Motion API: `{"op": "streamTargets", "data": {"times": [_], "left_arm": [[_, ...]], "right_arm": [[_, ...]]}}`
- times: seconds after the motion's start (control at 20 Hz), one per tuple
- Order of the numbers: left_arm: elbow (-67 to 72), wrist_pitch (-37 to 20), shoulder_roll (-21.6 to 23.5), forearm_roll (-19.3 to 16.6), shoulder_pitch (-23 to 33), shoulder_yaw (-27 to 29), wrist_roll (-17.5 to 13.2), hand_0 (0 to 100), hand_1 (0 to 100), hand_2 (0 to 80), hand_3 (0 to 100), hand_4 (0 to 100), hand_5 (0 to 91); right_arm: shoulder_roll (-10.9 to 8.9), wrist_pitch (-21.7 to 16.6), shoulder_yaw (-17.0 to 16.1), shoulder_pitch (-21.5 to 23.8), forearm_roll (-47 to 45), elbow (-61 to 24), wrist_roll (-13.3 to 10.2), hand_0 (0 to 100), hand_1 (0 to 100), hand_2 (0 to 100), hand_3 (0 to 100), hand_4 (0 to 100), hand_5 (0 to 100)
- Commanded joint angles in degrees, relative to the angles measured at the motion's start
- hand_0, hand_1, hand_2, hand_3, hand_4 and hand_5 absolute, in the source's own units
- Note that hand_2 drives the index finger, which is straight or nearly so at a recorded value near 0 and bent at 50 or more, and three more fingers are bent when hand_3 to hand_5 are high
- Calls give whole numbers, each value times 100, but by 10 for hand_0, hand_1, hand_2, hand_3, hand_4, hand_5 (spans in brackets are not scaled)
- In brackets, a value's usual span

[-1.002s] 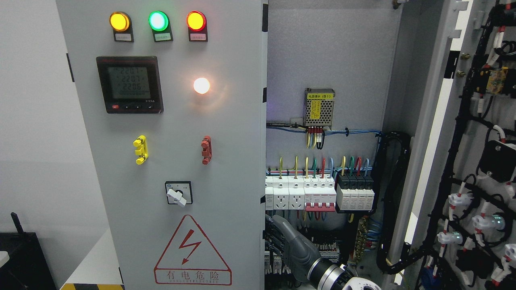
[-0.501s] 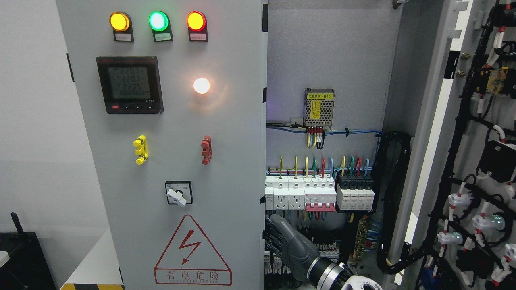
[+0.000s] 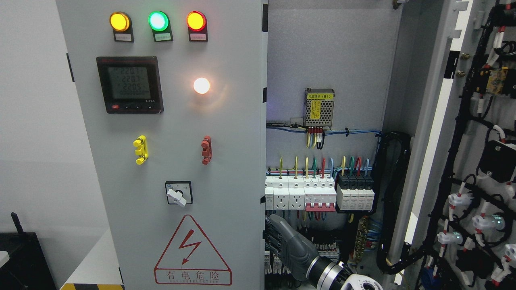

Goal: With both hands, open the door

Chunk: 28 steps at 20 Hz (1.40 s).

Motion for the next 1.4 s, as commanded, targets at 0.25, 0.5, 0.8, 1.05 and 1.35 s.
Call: {"op": "streamTargets", "data": {"times": [0.25, 0.5, 0.8, 1.05, 1.35], "left_arm": [[35, 3, 0, -97, 3, 97, 8, 0, 0, 0, 0, 0, 0], [35, 3, 0, -97, 3, 97, 0, 0, 0, 0, 0, 0, 0], [35, 3, 0, -97, -6, 97, 8, 0, 0, 0, 0, 0, 0], [35, 3, 0, -97, 3, 97, 0, 0, 0, 0, 0, 0, 0], [35, 3, 0, -97, 3, 97, 0, 0, 0, 0, 0, 0, 0]], "right_arm": [[1, 21, 9, -20, -207, 35, 5, 386, 0, 0, 0, 0, 0], [1, 21, 9, -37, -234, 27, 92, 386, 0, 0, 0, 0, 0], [1, 39, 9, -46, -234, 44, 277, 386, 0, 0, 0, 0, 0], [1, 39, 9, -46, -234, 35, 295, 386, 0, 0, 0, 0, 0], [-8, -14, 17, 15, -286, -61, 382, 386, 0, 0, 0, 0, 0]]}}
